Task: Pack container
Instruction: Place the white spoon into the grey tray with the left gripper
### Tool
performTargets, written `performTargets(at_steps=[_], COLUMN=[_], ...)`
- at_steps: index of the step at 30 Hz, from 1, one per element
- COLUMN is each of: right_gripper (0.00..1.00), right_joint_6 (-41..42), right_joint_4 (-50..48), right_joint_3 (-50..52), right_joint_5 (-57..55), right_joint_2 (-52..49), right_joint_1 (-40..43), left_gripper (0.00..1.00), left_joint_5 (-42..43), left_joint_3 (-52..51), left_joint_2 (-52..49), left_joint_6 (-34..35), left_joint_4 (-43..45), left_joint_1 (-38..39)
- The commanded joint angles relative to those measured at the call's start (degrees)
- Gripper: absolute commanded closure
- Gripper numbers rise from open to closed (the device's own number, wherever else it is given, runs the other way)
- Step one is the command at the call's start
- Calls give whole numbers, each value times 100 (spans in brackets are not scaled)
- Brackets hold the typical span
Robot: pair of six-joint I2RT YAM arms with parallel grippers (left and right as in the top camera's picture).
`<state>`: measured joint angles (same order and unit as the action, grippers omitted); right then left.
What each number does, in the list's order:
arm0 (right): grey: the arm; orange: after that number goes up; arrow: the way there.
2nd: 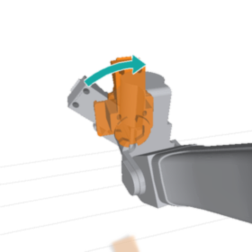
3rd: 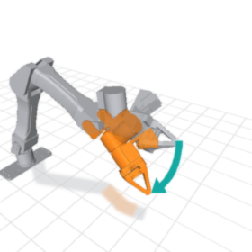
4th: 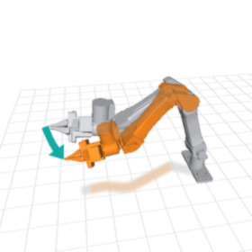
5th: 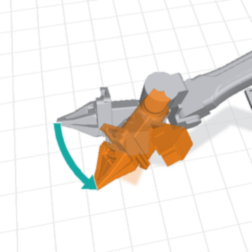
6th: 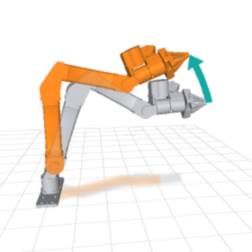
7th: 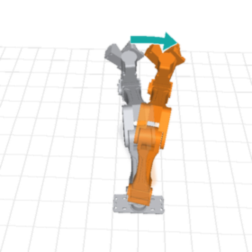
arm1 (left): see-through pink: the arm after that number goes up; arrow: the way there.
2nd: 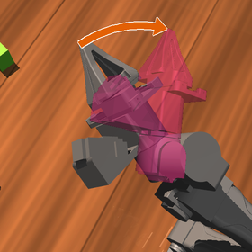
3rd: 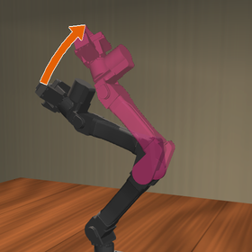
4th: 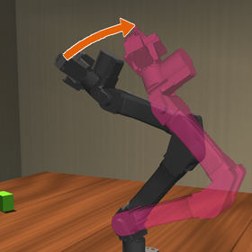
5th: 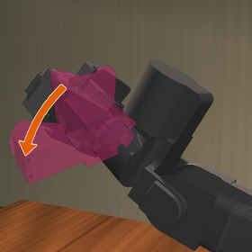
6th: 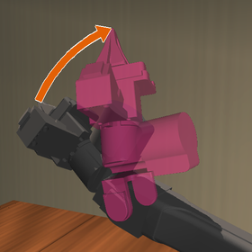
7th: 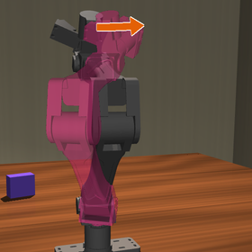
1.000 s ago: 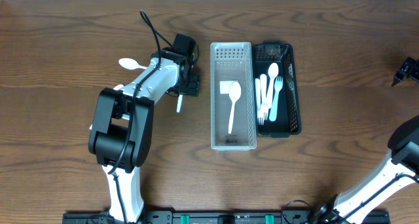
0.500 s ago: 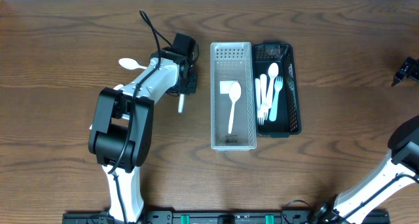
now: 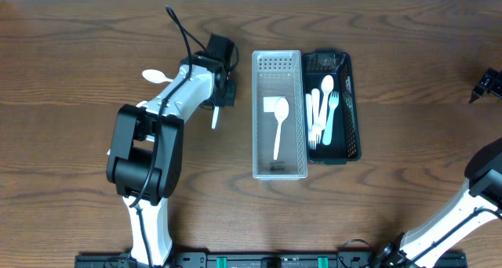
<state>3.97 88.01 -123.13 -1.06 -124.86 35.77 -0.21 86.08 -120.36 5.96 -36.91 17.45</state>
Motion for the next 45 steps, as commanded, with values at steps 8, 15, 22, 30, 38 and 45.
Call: performTargets(at_steps=[8,15,22,30,38,45], right_gripper=[1,1,1,1,1,1], right_joint_6=[72,72,72,72,72,72], right_joint_4=[0,0,2,0,2,0], right_joint_3=[15,15,15,15,15,15], right_joint_5=[-2,0,-2,0,-2,-2], right_joint_2=[2,2,2,2,2,2], right_joint_1=[22,22,22,22,22,28], left_gripper=[94,94,93,93,45,2], left_joint_5=[258,1152,1412,1370,1370,826], left_joint_3=[728,728,695,688,688,688], left_joint_2=[1679,2612,2546,2225,1895,1947], left_joint_6=[293,1095,1434,1497,1493,1010], left_joint_4=[-553,-787,-866,-933,-929,-671], left_joint_1=[-9,352,1145,1384,1381,1134])
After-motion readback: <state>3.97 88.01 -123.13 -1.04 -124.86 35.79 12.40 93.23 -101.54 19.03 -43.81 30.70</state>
